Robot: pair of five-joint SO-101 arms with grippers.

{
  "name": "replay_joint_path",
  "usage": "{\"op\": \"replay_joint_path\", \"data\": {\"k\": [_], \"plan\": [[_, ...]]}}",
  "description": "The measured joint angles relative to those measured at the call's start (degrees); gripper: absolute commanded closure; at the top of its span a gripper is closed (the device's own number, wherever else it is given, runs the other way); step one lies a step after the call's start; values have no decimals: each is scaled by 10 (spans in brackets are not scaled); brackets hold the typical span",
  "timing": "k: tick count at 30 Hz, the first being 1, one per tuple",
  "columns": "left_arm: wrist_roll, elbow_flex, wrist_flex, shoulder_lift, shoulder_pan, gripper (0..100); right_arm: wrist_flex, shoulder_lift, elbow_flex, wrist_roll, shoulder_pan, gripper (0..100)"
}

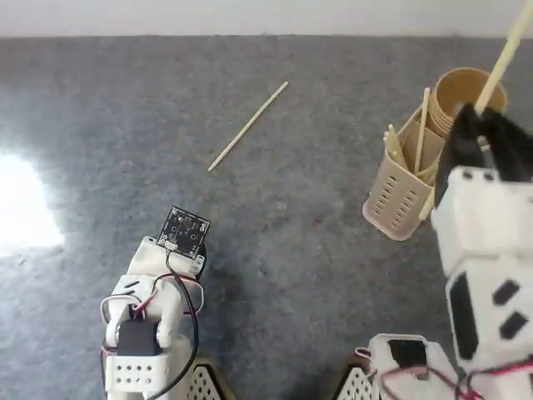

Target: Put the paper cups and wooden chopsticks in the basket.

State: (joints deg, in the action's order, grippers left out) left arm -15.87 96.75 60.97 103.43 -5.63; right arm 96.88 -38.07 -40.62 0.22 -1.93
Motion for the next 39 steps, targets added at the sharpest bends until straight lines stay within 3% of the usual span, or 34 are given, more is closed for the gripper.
{"op": "replay_joint_path", "data": {"k": [14,28,39], "plan": [[0,0,0,0,0,870,-305,-310,556,45,4,992],[0,0,0,0,0,870,-575,-259,724,82,60,992],[0,0,0,0,0,870,-640,-148,744,64,63,992]]}}
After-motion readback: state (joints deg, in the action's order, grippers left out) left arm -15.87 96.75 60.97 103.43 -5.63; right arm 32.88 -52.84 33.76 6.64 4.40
